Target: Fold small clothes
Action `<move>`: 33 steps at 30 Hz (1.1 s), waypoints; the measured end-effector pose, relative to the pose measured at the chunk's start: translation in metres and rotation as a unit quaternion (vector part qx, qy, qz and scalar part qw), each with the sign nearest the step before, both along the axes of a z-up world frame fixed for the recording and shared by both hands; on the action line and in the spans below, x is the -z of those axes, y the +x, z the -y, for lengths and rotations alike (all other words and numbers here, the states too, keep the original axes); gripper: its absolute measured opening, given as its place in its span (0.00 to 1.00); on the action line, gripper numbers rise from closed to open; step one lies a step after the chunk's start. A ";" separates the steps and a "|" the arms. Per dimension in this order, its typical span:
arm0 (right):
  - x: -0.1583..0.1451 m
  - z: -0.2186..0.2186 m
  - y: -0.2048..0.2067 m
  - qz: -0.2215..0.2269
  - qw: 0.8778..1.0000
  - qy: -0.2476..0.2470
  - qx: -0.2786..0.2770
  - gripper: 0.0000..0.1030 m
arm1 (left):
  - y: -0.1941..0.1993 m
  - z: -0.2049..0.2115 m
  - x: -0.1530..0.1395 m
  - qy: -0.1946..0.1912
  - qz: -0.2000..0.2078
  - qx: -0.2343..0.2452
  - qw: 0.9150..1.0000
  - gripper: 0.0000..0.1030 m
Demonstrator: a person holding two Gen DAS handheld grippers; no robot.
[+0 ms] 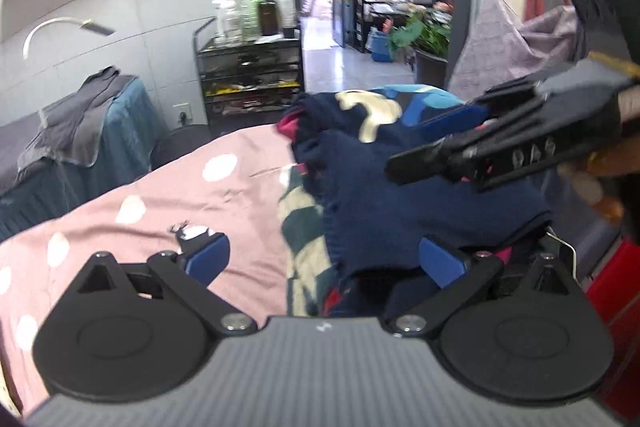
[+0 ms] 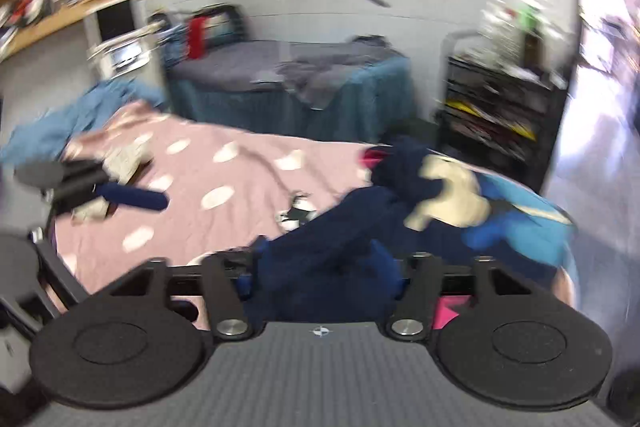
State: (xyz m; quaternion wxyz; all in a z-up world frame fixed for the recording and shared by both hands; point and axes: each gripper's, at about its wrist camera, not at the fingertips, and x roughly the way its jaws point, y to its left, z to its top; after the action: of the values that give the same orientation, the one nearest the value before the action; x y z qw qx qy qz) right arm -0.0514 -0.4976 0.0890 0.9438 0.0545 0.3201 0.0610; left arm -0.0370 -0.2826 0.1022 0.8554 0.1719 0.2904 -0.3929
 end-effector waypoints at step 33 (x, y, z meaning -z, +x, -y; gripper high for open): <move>-0.016 -0.049 -0.042 -0.157 0.980 -0.116 -0.047 1.00 | -0.027 0.010 -0.016 0.081 0.012 -0.034 0.996 1.00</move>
State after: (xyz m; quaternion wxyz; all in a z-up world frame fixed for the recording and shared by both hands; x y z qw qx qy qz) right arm -0.0936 -0.4484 0.1046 0.8777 -0.0619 0.4716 0.0585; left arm -0.0643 -0.2922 0.1186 0.8549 0.2351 0.3165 -0.3372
